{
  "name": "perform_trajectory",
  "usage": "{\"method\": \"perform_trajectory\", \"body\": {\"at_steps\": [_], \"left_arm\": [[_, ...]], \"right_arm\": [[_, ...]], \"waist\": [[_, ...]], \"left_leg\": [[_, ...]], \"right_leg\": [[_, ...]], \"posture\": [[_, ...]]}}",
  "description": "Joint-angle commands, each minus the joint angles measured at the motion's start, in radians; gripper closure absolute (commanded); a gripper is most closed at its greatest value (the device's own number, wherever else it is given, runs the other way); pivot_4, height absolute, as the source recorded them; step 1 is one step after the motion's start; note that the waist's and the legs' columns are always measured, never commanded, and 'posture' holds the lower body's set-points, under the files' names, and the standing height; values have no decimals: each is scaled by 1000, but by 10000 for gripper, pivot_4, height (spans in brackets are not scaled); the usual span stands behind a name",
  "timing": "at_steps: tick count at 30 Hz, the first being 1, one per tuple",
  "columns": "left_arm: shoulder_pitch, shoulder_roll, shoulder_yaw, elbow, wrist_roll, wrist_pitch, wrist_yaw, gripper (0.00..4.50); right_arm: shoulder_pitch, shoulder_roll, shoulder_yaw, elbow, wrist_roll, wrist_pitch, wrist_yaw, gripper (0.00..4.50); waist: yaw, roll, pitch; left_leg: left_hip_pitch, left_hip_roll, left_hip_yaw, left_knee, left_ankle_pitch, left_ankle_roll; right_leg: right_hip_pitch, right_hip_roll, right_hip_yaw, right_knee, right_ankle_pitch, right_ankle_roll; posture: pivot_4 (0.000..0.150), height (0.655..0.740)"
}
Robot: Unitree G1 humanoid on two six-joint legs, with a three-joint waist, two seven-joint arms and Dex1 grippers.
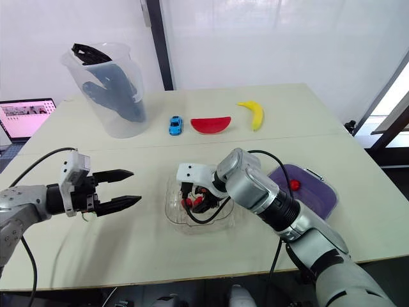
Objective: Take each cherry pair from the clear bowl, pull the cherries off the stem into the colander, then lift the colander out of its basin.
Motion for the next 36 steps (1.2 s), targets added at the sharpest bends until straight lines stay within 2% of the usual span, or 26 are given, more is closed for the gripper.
{"method": "perform_trajectory", "body": {"at_steps": [1, 6, 11, 19, 28, 31, 35, 36], "left_arm": [[-16, 12, 12, -3, 3, -22, -11, 0], [-23, 9, 9, -1, 5, -23, -16, 0], [-29, 6, 7, -4, -1, -22, -18, 0], [-30, 7, 11, -12, -7, -16, -20, 0], [-19, 12, 22, -22, -11, -11, -22, 0], [-14, 13, 27, -24, -11, -12, -23, 0], [-12, 13, 25, -20, -9, -18, -25, 0], [-14, 12, 23, -18, -8, -19, -26, 0]], "right_arm": [[-23, -14, -13, -59, 49, 29, -23, 175], [-49, -88, 36, -87, 76, -25, -13, 175], [-94, -135, 128, 0, 29, -188, -10, 175], [-150, -90, 161, 150, 2, -290, -1, 175], [-135, -43, 155, 155, 9, -266, 21, 175], [-122, -33, 160, 168, -1, -261, 6, 9425], [-117, -36, 163, 171, -13, -262, -5, 28514], [-117, -38, 162, 169, -14, -263, -5, 28514]], "waist": [[0, 0, 0], [1, 0, 0], [-3, 0, 0], [-1, 0, 0], [-2, 0, 0], [-2, 0, 0], [-1, 0, 0], [-1, 0, 0]], "left_leg": [[0, 0, 0, 0, 0, 0], [0, 0, 0, 0, 0, 0], [0, 0, 0, 0, 0, 0], [0, 0, 0, 0, 0, 0], [0, 0, 0, 0, 0, 0], [0, 0, 0, 0, 0, 0], [0, 0, 0, 0, 0, 0], [0, 0, 0, 0, 0, 0]], "right_leg": [[0, 0, 0, 0, 0, 0], [0, 0, 0, 0, 0, 0], [0, 0, 0, 0, 0, 0], [0, 0, 0, 0, 0, 0], [0, 0, 0, 0, 0, 0], [0, 0, 0, 0, 0, 0], [0, 0, 0, 0, 0, 0], [0, 0, 0, 0, 0, 0]], "posture": [[1500, 7400], [1500, 7400], [1500, 7400], [1500, 7400], [1500, 7400], [1500, 7400], [1500, 7400], [1500, 7400]]}}
